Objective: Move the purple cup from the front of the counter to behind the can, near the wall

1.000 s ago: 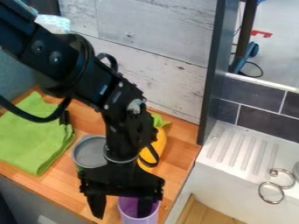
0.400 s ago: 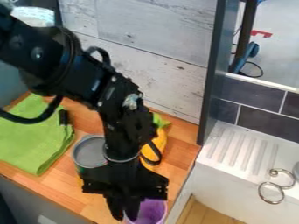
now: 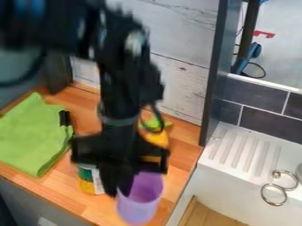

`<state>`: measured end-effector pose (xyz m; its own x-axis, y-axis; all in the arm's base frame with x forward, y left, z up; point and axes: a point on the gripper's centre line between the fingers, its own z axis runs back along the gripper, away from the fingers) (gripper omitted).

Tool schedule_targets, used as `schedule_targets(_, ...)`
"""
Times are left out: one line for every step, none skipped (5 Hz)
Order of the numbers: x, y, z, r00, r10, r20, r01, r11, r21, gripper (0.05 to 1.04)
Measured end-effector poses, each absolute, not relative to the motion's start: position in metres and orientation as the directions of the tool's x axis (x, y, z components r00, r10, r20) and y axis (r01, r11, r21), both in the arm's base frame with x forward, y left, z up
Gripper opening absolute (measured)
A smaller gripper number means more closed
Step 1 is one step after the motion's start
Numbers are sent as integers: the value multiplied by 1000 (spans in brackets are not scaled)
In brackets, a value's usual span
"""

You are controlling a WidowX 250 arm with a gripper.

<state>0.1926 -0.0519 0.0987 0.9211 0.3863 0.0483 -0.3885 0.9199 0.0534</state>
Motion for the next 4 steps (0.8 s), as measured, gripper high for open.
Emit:
schedule_targets(208,-36,145,936,345,66,-346,938,4,85)
schedule_targets(235,11,180,897,429,110,-421,903,-85,85)
schedule_targets(249,56,181,861,500,92,-490,865,-111,85)
schedule_targets(263,81,161,844,534,47,-531,845,-62,85)
